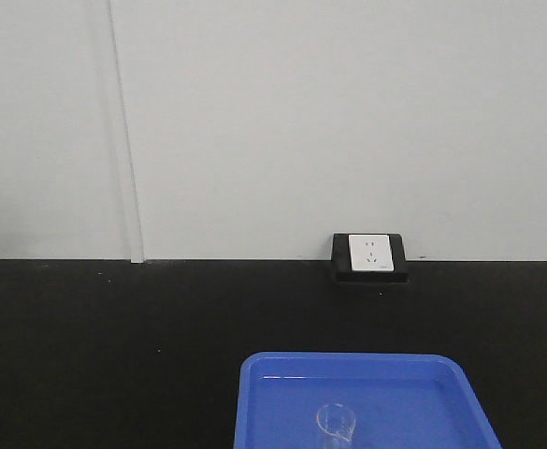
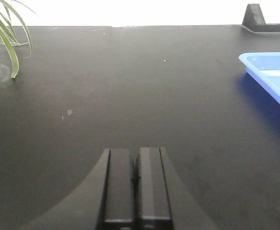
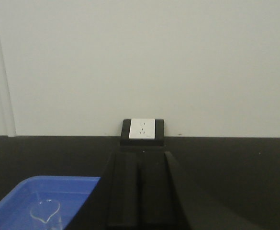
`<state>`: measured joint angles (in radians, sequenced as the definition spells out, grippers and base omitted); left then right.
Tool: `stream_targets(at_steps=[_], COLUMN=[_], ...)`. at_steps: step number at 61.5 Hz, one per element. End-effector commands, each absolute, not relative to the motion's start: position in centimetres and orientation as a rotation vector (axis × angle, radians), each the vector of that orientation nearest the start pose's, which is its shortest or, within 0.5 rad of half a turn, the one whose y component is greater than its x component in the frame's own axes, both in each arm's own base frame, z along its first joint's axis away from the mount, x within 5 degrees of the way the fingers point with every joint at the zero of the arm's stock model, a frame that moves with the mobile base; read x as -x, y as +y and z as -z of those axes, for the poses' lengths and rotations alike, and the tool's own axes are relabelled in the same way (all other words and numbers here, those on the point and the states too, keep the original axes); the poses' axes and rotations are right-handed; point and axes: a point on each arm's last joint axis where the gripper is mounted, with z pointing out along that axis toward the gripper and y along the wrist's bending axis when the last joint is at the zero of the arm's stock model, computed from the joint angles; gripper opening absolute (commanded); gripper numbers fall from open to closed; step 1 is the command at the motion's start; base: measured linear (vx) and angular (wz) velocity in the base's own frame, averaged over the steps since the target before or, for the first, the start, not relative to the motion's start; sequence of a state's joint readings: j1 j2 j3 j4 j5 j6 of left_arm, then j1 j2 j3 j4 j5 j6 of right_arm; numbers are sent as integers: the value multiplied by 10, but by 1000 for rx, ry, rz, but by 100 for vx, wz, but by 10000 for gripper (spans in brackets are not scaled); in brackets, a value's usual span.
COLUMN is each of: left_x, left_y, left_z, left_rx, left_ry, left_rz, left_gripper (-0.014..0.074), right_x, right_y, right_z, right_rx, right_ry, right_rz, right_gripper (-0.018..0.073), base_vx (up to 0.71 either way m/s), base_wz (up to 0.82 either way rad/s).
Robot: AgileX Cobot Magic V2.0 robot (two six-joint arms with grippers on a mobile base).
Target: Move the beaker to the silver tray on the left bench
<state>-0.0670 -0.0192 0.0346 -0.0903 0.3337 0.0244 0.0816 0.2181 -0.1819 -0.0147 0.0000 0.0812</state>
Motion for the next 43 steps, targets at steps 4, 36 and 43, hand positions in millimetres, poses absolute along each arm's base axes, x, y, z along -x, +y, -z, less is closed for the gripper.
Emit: stream_targets(at_steps=[4,36,43], left_x=[-55,-55,-55], left_y=[-6,-6,-6], left_z=[-174,-174,-174], left_rx=[-15,-15,-15], left_ry=[1760,1760,1760], left_rz=[117,117,117], left_gripper=[1,1,1], right_x=[-89,-127,-134], right_y=[7,7,7], right_z=[-277,-264,-259], right_rx=[8,-124,-143], right_ry=[1510,1595,1620], right_rz=[-117,-193,-195], right_gripper=[-4,219,340], base_vx=[0,0,0], base_wz=[0,0,0])
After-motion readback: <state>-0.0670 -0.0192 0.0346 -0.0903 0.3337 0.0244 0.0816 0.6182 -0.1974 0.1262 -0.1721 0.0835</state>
